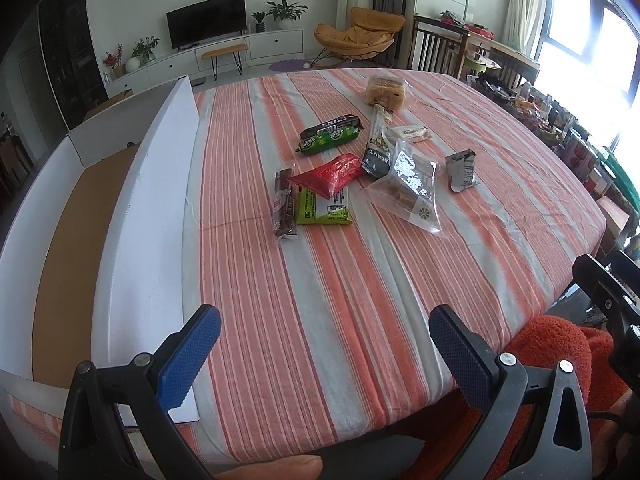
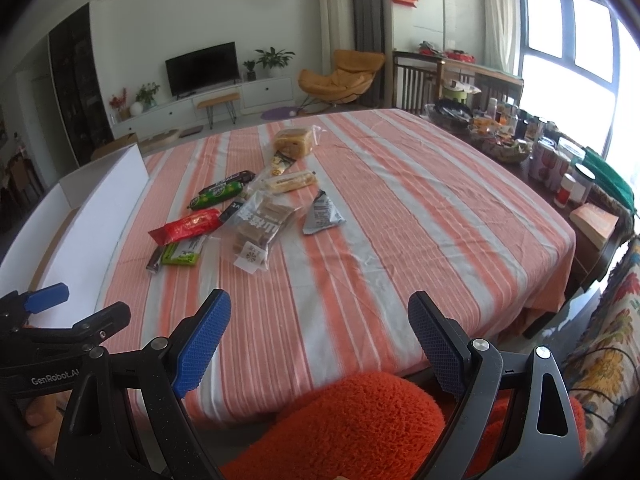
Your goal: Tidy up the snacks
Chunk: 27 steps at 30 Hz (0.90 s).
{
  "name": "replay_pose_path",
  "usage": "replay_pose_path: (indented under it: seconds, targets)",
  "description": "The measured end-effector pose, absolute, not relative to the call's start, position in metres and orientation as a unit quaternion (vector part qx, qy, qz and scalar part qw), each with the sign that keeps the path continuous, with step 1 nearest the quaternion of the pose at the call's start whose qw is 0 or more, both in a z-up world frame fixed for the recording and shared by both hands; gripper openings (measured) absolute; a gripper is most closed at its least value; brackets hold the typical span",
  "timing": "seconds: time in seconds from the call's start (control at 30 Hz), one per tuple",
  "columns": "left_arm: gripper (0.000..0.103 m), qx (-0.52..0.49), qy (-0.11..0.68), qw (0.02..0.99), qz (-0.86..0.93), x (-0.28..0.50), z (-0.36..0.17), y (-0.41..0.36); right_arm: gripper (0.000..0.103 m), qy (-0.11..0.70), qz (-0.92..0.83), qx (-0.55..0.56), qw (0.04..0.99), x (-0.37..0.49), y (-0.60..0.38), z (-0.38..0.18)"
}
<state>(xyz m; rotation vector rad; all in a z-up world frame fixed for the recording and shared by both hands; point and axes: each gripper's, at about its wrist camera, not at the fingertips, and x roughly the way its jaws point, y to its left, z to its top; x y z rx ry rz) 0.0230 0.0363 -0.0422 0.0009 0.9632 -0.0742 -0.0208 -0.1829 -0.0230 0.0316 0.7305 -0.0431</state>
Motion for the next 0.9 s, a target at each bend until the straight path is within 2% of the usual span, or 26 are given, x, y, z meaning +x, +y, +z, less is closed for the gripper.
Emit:
replay_pose_path:
  seconds: [0.53,0.9]
  targets:
    - [0.103,0.014,0.546,0.838,-0.007,0.085,-0.116,0.036,0.092,0.39,-0.026,0.038,0.92,-0.013,-0.196,-0.039]
    - [0.103,-0.004,0.52,0.854,0.0,0.082,-0.118,0.043,0.092,0.401,-0.026,0.05,0.914,-0.007,-0.204,-0.051]
